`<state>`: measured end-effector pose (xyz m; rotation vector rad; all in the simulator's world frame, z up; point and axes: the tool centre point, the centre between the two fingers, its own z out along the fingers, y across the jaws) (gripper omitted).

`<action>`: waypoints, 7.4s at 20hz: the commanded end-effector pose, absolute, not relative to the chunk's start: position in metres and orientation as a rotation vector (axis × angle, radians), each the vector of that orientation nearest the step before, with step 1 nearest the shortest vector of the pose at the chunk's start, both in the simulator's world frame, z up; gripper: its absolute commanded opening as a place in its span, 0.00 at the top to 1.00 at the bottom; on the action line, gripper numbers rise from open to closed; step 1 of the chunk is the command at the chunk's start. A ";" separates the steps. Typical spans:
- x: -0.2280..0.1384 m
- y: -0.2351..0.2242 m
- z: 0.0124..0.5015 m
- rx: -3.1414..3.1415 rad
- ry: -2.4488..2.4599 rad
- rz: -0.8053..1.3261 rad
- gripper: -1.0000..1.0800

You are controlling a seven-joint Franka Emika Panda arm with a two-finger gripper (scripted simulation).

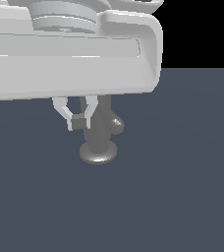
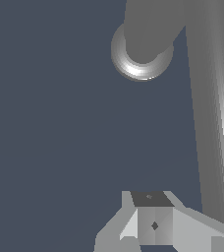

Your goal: Turn on the faucet by rotating a designated handle.

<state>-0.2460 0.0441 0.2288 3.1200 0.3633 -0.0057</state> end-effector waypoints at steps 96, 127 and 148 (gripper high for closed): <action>-0.046 -0.153 0.221 3.115 0.387 0.010 1.00; 0.047 -0.127 0.227 3.116 0.400 0.022 1.00; 0.105 -0.105 0.222 3.118 0.386 0.008 1.00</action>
